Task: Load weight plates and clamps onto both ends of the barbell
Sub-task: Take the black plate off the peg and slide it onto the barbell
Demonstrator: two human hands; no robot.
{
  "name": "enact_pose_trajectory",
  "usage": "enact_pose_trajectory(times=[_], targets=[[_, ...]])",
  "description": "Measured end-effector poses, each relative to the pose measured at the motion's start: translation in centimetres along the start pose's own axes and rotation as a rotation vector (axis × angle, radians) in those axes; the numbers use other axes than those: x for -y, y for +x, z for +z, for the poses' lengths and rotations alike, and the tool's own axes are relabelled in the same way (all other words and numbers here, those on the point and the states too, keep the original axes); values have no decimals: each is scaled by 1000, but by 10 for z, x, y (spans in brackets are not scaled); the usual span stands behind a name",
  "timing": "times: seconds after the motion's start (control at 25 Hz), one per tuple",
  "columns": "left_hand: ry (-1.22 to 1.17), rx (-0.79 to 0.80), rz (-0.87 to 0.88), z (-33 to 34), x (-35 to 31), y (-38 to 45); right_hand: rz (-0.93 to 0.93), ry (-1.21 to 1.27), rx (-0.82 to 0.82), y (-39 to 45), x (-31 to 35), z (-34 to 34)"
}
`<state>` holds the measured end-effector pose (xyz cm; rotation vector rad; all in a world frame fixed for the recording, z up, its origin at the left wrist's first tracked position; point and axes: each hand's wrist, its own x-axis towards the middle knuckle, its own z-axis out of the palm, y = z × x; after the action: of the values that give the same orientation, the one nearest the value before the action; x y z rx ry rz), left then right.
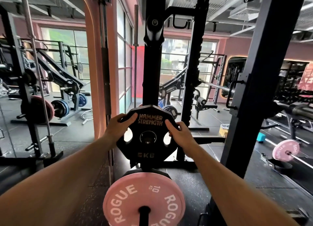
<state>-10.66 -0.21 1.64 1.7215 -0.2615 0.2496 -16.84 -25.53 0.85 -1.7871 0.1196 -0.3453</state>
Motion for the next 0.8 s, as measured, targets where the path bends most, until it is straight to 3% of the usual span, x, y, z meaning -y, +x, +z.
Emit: enact_pose_trajectory(times=[0.2,0.44,0.68,0.8], targets=[[-9,-99,30,0,-24,-82,-7,214,10,-74,-13,-8],[-55,-95,43,24,-55,-165,-5,195,1,-146,6,-61],[-184,50,138,86,-118,-203,-78,178,-181,-205,40,-148],[-231,155,178,125,-149,-221,-117,154,-346,-241,55,-192]])
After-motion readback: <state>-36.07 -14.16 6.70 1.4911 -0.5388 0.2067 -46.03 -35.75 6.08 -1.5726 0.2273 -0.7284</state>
